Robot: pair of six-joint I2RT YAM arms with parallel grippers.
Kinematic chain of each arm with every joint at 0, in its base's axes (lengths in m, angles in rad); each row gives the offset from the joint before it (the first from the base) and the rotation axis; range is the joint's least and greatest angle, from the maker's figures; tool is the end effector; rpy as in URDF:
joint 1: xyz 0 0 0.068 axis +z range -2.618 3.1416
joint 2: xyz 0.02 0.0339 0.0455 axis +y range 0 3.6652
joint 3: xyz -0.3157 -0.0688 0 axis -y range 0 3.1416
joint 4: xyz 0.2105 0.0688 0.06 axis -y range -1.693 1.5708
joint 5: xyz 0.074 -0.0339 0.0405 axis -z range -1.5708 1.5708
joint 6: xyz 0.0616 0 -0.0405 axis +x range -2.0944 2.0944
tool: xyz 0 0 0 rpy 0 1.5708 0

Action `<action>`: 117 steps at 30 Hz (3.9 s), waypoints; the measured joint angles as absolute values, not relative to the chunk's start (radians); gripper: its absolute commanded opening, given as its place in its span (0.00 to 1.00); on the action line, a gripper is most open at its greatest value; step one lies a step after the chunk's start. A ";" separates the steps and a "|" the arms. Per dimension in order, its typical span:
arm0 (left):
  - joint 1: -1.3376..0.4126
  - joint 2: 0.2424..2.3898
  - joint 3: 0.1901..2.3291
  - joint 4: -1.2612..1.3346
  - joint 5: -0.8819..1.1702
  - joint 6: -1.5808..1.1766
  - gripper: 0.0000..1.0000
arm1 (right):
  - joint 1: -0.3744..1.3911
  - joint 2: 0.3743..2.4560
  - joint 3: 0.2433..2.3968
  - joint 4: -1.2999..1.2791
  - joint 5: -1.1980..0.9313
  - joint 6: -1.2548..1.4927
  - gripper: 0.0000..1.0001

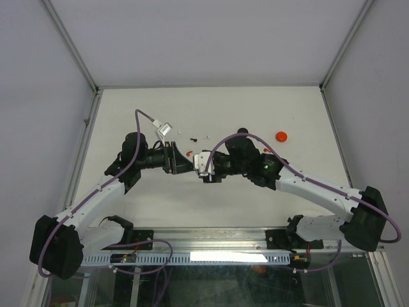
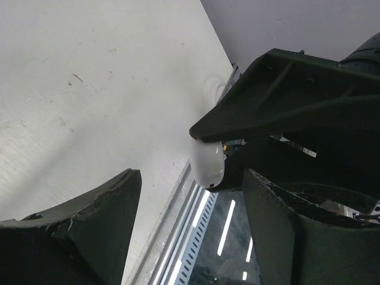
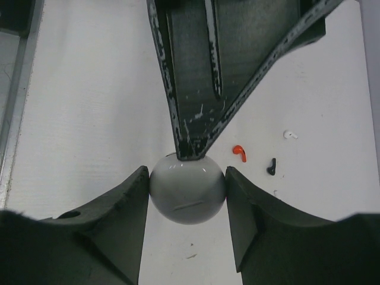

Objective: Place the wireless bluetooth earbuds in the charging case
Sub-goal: Pick up the charging case at the center of the board.

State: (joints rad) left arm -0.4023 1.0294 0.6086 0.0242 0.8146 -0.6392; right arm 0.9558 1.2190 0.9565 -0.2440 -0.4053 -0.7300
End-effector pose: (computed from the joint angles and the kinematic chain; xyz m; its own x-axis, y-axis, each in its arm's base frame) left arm 0.1492 -0.1122 0.3079 -0.8139 -0.0985 -0.5726 0.4991 0.3861 -0.7758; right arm 0.1211 0.2135 0.3498 0.4246 -0.4610 -0.7792 -0.8942 -0.0790 -0.4406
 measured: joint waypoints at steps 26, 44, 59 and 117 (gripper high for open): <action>-0.466 1.116 0.590 0.144 0.839 -0.697 0.41 | 1.000 1.258 0.984 -0.282 -0.365 -0.863 0.47; -0.472 0.982 0.523 0.211 0.702 -0.686 0.00 | 0.980 1.182 0.928 -0.198 -0.304 -0.691 0.76; -0.472 0.773 0.342 0.650 0.539 -0.696 0.05 | 0.912 1.008 0.692 0.305 -0.315 0.006 0.73; -0.564 0.732 0.454 0.601 0.588 -0.496 0.67 | 0.728 1.044 0.773 0.437 -0.743 0.249 0.00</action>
